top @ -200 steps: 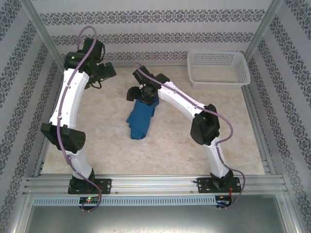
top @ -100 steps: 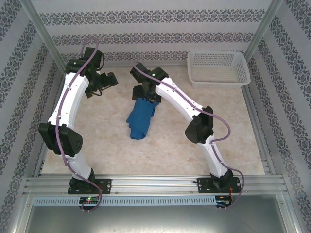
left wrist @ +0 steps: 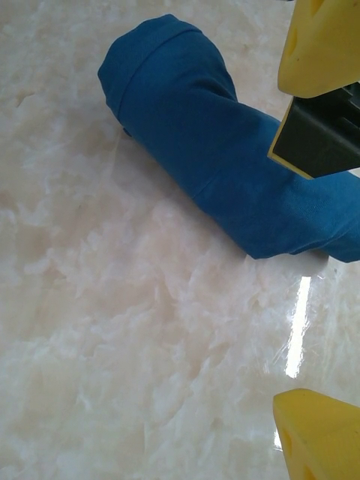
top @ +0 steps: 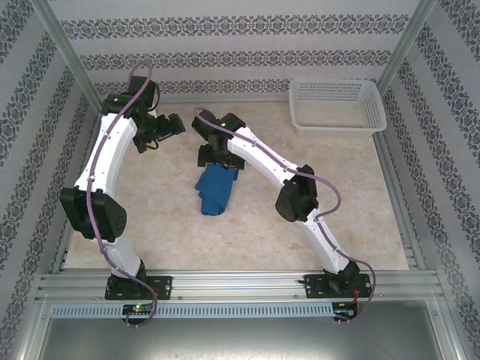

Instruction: Roll up the long pants

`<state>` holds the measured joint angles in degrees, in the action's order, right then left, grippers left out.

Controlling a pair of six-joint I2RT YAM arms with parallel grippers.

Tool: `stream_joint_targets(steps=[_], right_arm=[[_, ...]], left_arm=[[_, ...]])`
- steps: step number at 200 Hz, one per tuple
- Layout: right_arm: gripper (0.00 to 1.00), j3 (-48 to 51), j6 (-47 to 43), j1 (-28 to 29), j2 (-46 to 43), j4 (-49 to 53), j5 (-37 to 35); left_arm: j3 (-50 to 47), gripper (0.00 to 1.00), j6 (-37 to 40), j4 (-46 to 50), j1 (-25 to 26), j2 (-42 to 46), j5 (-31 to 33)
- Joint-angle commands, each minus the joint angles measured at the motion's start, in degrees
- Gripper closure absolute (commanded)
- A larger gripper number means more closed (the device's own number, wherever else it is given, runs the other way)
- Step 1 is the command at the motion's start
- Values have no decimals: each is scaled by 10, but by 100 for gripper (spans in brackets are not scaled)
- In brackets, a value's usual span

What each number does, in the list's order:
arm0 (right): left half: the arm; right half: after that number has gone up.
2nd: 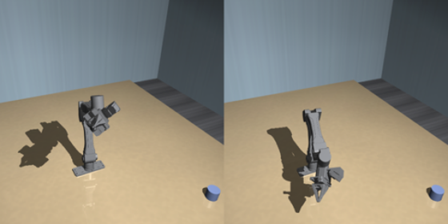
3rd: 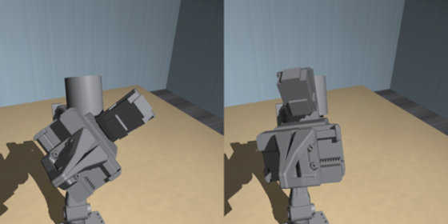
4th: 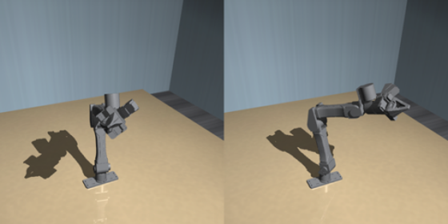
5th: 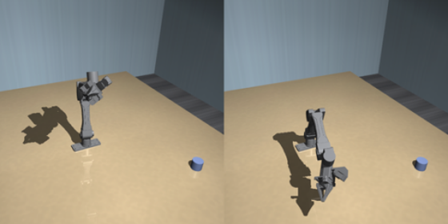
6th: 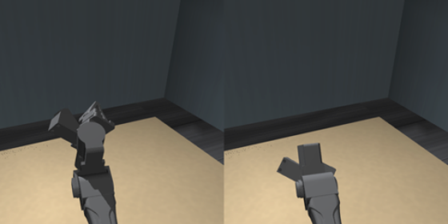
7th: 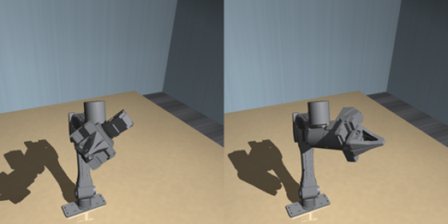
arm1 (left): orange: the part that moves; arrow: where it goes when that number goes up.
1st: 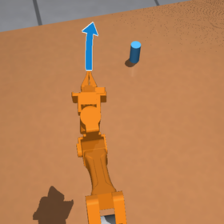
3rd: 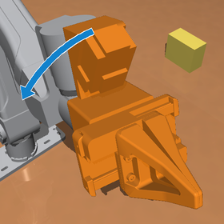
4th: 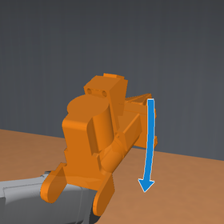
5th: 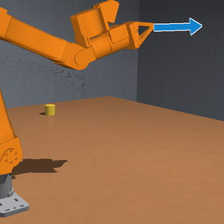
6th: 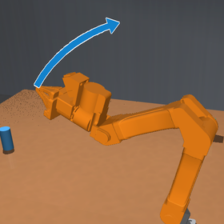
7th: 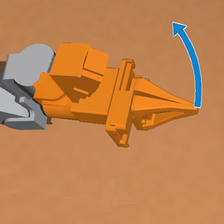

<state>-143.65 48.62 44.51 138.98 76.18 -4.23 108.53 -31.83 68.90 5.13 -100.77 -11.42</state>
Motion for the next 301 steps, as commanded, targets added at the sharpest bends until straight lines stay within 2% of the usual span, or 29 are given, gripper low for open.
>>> stream_joint_targets(steps=[1,63,113,129,142,156,167,177,184,190,198,210,265,301], right_arm=[[2,-16,23,3,14,16,-3],[2,-22,55,8,60,-7,20],[2,-20,60,7,111,24,7],[6,-6,56,2,118,21,9],[18,12,50,-1,119,9,15],[44,33,45,-5,116,-10,27],[54,51,41,-11,114,-27,43],[57,65,37,-15,114,-37,61],[62,78,33,-17,114,-49,76],[71,92,29,-19,111,-62,88],[87,113,24,-20,104,-83,104],[100,146,18,-20,88,-120,119],[100,314,39,-59,-37,-304,199],[100,359,52,-96,-110,-401,254]], left_arm=[[-3,0,13,-14,-9,1,-18],[-10,0,15,-17,-20,1,-31],[-12,0,13,-22,-27,-2,-46],[-12,0,14,-22,-28,-4,-49],[-13,0,14,-22,-30,-3,-48],[-16,0,14,-23,-29,-5,-51],[-17,0,13,-23,-30,-6,-53],[-17,0,13,-22,-30,-7,-54],[-17,0,13,-21,-30,-7,-55],[-17,0,13,-21,-30,-7,-54],[-18,0,13,-21,-31,-7,-54],[-19,0,12,-20,-30,-6,-54],[-17,0,12,-11,-31,-7,-51],[-12,0,9,-7,-31,-7,-50]])
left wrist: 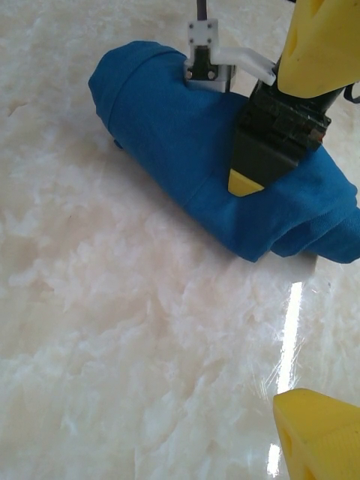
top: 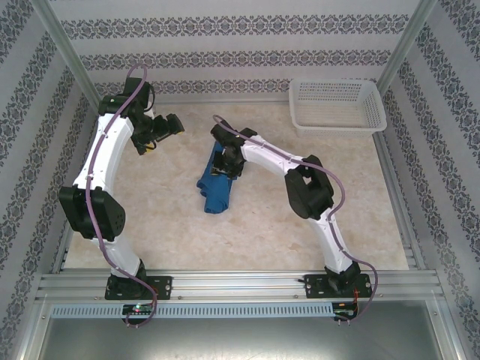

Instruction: Roll up the long pants

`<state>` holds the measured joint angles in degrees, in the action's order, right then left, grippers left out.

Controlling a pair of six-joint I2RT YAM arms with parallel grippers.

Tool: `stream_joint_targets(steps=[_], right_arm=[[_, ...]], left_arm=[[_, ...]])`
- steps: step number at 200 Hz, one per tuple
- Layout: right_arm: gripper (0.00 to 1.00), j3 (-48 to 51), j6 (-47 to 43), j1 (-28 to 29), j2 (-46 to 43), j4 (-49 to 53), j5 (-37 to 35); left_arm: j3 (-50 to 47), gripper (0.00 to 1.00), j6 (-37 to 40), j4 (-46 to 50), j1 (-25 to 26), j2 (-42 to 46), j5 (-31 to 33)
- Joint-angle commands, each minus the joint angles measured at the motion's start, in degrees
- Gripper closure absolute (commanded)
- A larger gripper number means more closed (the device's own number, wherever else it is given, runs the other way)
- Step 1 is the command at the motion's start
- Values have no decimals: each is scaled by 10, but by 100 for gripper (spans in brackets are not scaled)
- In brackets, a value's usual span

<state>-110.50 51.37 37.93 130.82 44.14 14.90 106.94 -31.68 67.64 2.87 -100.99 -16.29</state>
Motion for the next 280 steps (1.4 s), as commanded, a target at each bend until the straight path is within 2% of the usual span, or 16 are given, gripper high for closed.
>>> stream_joint_targets(steps=[1,28,71,151,195,248,280], right_arm=[[100,28,24,-31,-30,-83,66],[100,51,40,-58,-74,-155,106],[100,61,37,-110,-142,-188,126],[100,-10,26,-206,-189,-184,190],[100,-6,31,-274,-218,-207,197],[100,101,77,-357,-278,-322,178],[100,151,92,-398,-308,-353,144]], left_arm=[[4,0,8,6,-9,-5,-1],[9,0,5,12,-10,-4,1],[20,0,1,24,-9,-3,8],[29,0,-7,29,-9,2,-5],[38,0,-4,34,-11,7,-17],[73,0,-2,48,-15,4,-35],[118,0,3,66,-17,-18,-40]])
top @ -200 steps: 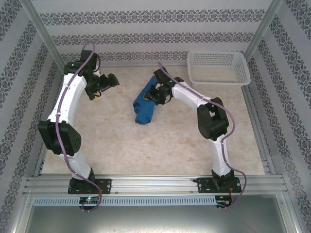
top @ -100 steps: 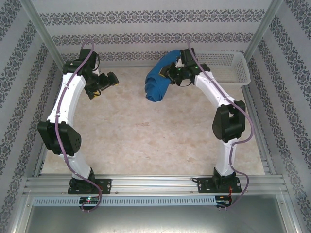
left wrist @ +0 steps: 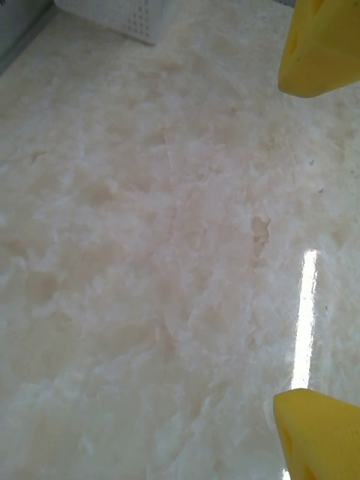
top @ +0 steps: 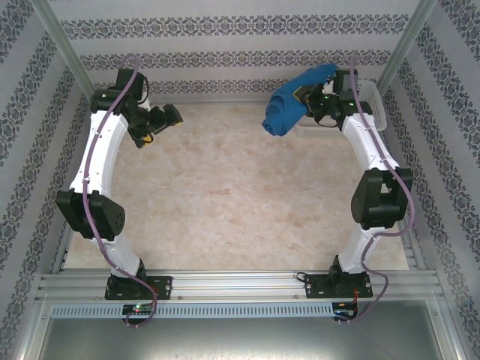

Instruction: Roll up the long pants

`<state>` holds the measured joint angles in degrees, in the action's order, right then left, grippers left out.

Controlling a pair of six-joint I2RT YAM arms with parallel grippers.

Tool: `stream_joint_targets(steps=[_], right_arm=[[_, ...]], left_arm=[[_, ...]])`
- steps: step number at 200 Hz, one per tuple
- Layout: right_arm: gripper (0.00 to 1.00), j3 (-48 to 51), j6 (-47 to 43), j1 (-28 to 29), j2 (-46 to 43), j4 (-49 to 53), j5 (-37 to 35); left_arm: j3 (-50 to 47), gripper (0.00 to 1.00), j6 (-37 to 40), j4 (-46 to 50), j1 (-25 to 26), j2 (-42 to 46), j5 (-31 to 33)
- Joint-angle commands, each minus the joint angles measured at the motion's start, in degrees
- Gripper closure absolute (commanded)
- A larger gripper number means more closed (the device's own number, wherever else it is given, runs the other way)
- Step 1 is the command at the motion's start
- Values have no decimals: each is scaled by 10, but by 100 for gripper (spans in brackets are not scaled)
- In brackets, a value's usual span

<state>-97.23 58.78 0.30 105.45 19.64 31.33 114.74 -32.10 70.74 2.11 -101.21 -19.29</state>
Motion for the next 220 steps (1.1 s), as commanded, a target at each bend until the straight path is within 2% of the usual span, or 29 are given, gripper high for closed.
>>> stream_joint_targets(steps=[1,59,133,220], right_arm=[[100,21,18,-24,-55,-110,-22],[100,40,24,-72,-54,-132,-99],[100,-68,44,-94,59,-121,-143],[99,-165,53,-92,188,-118,-164]], left_arm=[[41,0,7,35,-9,-17,-11],[100,0,20,42,-12,-63,-41],[191,0,43,75,-24,-138,-68],[214,0,59,64,-43,-180,-79]])
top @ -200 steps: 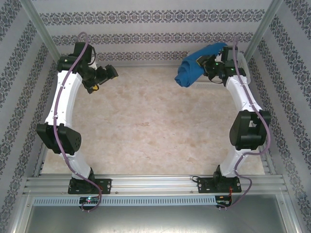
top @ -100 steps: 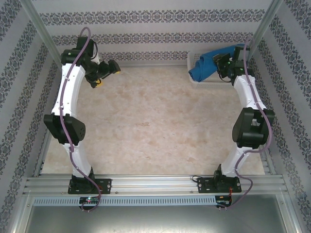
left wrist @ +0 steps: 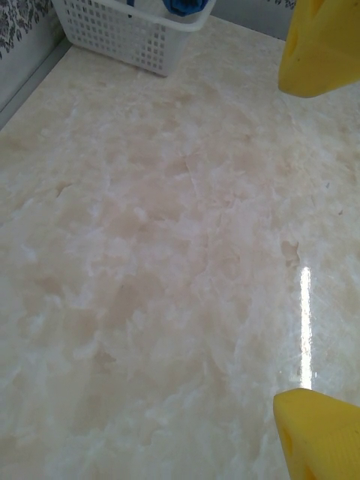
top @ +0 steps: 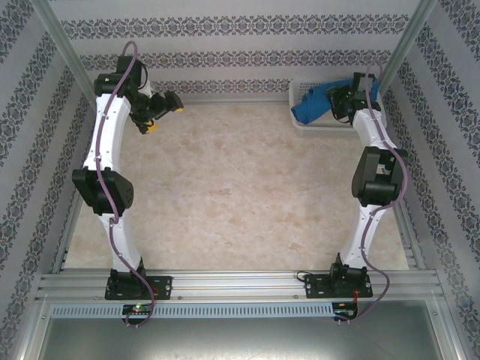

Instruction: Roll up the long pants

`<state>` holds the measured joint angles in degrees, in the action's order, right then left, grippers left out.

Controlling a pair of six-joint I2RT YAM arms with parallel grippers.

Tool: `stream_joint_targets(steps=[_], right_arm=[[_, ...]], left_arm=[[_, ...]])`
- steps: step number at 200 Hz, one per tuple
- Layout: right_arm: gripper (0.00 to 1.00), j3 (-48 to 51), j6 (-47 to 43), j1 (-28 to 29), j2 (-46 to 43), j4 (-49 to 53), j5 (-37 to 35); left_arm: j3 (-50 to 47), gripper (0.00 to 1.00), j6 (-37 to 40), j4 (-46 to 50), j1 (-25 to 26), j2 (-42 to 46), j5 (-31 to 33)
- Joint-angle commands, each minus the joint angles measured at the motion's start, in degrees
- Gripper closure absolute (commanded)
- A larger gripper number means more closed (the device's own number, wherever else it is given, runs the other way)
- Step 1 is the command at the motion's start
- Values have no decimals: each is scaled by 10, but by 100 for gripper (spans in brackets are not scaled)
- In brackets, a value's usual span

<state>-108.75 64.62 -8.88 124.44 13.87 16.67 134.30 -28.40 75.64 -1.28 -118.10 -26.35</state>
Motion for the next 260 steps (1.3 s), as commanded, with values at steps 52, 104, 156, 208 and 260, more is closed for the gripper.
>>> stream_joint_targets(steps=[52,104,156,208,260], right_arm=[[98,-101,-27,-8,46,-32,-32],[93,-141,-37,-13,74,-4,-49],[24,-157,-34,-13,95,71,-65],[18,-202,-67,-15,76,247,-56],[19,-54,-142,18,-106,169,-20]], left_arm=[[27,0,20,5,-17,-38,-19],[46,0,14,0,-19,-60,-29],[47,0,16,3,-22,-64,-34],[47,0,18,6,-24,-62,-39],[30,0,29,-2,-24,-42,-27]])
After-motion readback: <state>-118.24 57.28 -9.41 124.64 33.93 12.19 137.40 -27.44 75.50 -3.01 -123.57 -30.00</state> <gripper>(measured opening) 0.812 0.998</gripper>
